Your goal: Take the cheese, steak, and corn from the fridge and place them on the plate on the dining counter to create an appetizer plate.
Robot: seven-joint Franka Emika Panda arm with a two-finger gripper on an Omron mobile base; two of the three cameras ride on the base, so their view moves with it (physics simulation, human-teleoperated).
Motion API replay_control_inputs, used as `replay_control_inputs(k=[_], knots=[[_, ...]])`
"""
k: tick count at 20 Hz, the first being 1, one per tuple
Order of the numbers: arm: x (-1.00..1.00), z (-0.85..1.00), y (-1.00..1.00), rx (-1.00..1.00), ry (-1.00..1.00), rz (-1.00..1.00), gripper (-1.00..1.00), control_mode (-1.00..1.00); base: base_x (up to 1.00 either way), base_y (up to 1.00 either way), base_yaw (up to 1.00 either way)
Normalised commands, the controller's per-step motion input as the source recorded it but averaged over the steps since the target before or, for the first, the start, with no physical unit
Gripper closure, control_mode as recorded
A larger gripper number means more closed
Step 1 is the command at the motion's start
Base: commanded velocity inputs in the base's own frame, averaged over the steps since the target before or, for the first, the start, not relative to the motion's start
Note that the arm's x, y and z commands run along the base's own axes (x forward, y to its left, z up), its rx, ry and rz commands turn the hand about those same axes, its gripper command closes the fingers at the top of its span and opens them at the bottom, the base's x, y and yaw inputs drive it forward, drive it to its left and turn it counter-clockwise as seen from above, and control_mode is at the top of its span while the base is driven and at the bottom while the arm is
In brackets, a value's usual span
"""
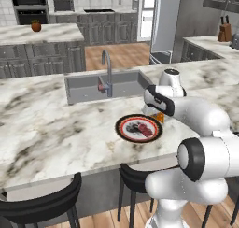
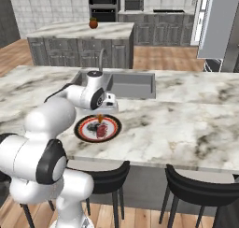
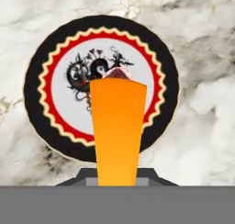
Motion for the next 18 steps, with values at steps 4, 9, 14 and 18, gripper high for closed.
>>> replay_control_inputs(k=[4, 9, 14, 18], knots=[[0.61, -0.41, -0.19, 0.0, 0.09, 0.11, 1.0, -1.0, 0.0, 0.0, 0.0], [0.74, -0.48, -0.11, 0.0, 0.01, 0.12, 1.0, -1.0, 0.0, 0.0, 0.0], [0.82, -0.59, 0.0, 0.0, 0.01, 0.12, 1.0, -1.0, 0.0, 0.0, 0.0], [0.78, -0.59, -0.04, 0.0, 0.02, 0.11, 1.0, -1.0, 0.0, 0.0, 0.0]])
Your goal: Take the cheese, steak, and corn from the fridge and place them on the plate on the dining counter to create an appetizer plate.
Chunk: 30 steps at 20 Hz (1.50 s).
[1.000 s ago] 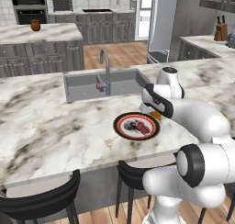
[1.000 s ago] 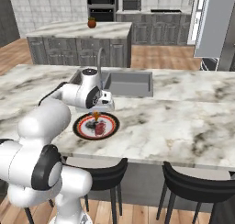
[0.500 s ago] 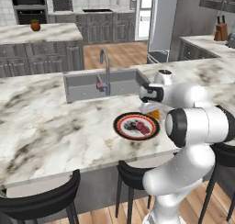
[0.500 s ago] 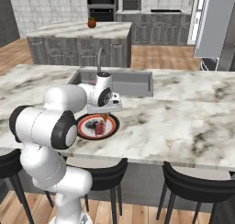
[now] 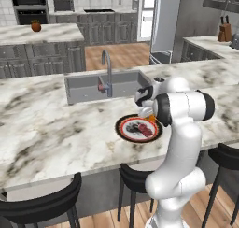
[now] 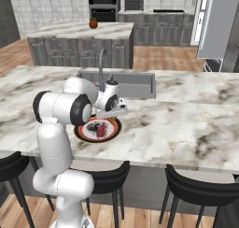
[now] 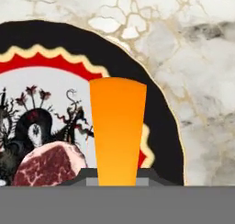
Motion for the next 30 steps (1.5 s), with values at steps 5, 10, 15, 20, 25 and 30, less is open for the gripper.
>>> replay_control_inputs(k=[5, 10, 15, 20, 25, 30], knots=[[0.74, -0.55, -0.04, 0.0, 0.03, 0.09, 1.0, -1.0, 0.0, 0.0, 0.0], [0.29, -0.42, 0.03, -0.02, 0.03, 0.02, 1.0, -1.0, 0.0, 0.0, 0.0], [-0.09, -0.25, 0.34, -0.11, 0.0, 0.0, 1.0, -1.0, 0.0, 0.0, 0.0], [-0.36, -0.35, 0.6, -0.15, -0.01, 0.0, 1.0, -1.0, 0.0, 0.0, 0.0], [-0.98, -0.03, 0.09, -0.03, -0.07, 0.0, 1.0, -1.0, 0.0, 0.0, 0.0], [-0.98, -0.01, 0.0, 0.0, 0.0, 0.0, 1.0, -1.0, 0.0, 0.0, 0.0]])
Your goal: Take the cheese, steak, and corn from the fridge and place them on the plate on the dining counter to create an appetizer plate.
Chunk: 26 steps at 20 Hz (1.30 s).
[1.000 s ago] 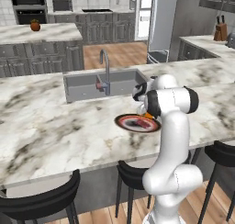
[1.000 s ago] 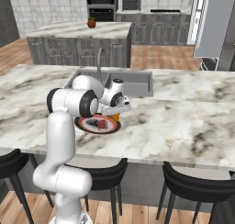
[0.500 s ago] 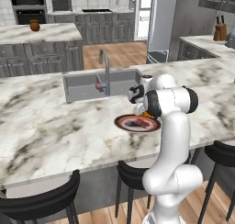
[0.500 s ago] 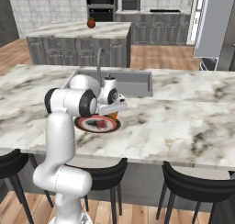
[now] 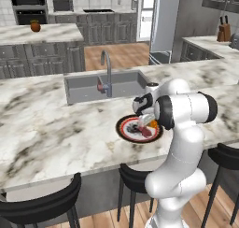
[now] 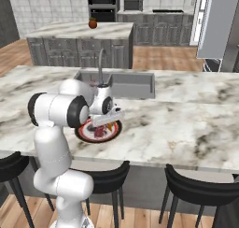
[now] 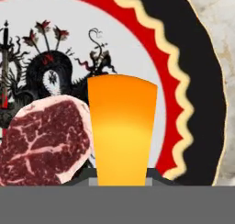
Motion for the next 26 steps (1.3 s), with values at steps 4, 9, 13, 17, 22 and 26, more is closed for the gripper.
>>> replay_control_inputs(k=[4, 9, 13, 17, 22, 26], knots=[[-0.24, -0.2, -0.02, 0.0, 0.0, 0.0, -1.0, -1.0, 0.0, 0.0, 0.0], [0.24, 0.52, -0.35, 0.04, 0.08, 0.0, -1.0, -1.0, 0.0, 0.0, 0.0], [0.43, 1.0, -0.24, 0.01, 0.14, 0.0, -1.0, -1.0, 0.0, 0.0, 0.0], [-0.5, 0.98, 0.0, 0.0, 0.07, -0.01, -1.0, -1.0, 0.0, 0.0, 0.0], [-1.0, 0.6, 0.0, 0.05, -0.13, -0.17, -1.0, -1.0, 0.0, 0.0, 0.0], [-1.0, 0.53, 0.15, 0.22, -0.36, -0.3, -1.0, -1.0, 0.0, 0.0, 0.0]])
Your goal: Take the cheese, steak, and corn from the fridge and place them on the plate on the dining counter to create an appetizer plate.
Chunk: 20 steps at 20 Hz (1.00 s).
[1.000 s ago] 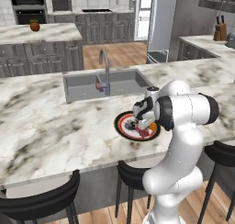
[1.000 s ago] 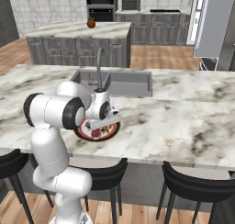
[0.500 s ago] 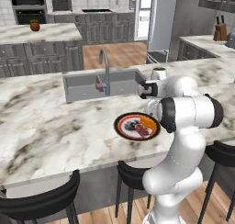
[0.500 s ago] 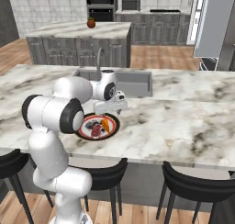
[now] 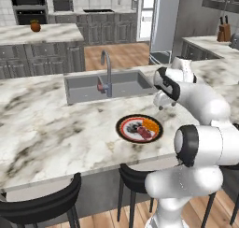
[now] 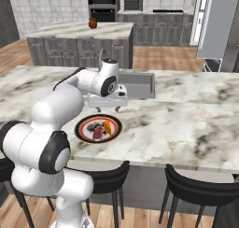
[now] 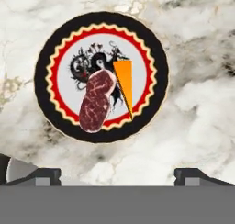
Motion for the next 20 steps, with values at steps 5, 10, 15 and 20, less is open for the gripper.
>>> replay_control_inputs(k=[5, 10, 15, 20], knots=[[-0.94, 0.5, 0.46, 0.22, -0.36, -0.39, -1.0, -1.0, 0.0, 0.0, 0.0], [-0.78, 0.55, 0.23, 0.04, 0.05, -0.05, -1.0, -1.0, 0.0, 0.0, 0.0], [-0.42, 0.41, 0.0, -0.17, 0.21, 0.0, -1.0, -1.0, 0.0, 0.0, 0.0], [-0.56, 0.19, 0.03, -0.1, 0.0, -0.06, -1.0, -1.0, 0.0, 0.0, 0.0]])
